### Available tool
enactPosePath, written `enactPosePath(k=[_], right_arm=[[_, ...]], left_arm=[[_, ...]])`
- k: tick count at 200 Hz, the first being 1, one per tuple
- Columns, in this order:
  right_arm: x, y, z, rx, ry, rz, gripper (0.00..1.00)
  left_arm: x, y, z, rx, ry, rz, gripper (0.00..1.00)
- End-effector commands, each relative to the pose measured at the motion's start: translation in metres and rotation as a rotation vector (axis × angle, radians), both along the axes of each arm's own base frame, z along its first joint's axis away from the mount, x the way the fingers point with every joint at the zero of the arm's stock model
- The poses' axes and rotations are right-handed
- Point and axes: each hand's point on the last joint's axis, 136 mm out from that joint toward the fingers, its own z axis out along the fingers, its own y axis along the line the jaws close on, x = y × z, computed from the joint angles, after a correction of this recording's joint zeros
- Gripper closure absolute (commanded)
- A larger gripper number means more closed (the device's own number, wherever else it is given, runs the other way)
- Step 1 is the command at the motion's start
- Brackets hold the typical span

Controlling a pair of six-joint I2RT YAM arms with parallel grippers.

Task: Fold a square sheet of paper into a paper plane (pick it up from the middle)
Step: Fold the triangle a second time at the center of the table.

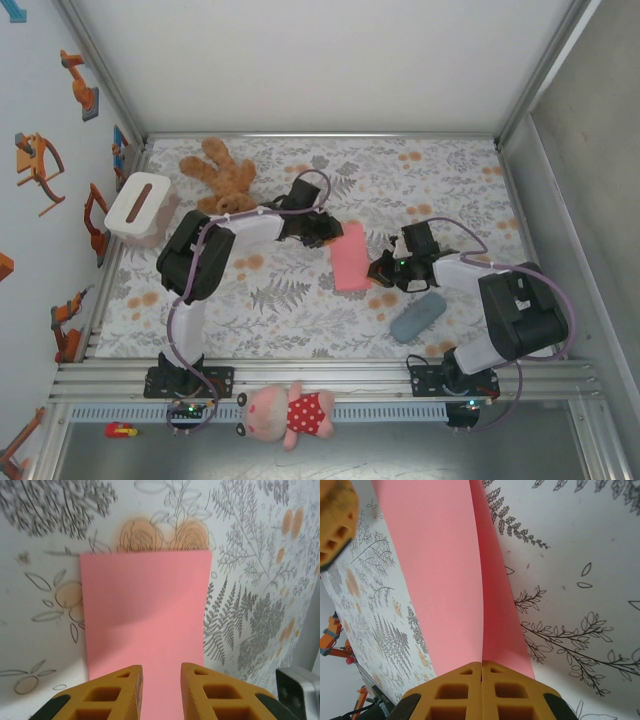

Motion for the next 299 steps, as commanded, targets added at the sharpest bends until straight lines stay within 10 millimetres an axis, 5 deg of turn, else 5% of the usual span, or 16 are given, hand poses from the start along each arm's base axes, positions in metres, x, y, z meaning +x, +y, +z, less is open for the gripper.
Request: enactPosePath(k=[1, 117, 209, 299], right_arm=[[0.005, 0.000, 0.014, 0.011, -0.025, -0.002, 1.00], [0.028, 0.022, 0.035, 0.115, -0.046, 0.024, 1.00], [0.051, 0.052, 0.019, 0.096, -0.055, 0.015, 1.00], [0.064, 0.060, 0.003, 0.081, -0.064, -0.052, 1.00]], left_arm=[[0.004, 0.009, -0.009, 0.066, 0.008, -0.021, 0.76], [-0.003, 0.017, -0.045, 0.175, 0.090, -0.080, 0.85], [-0.005, 0.017, -0.047, 0.172, 0.096, -0.082, 0.85], [-0.006, 0.016, -0.047, 0.164, 0.100, -0.080, 0.85]])
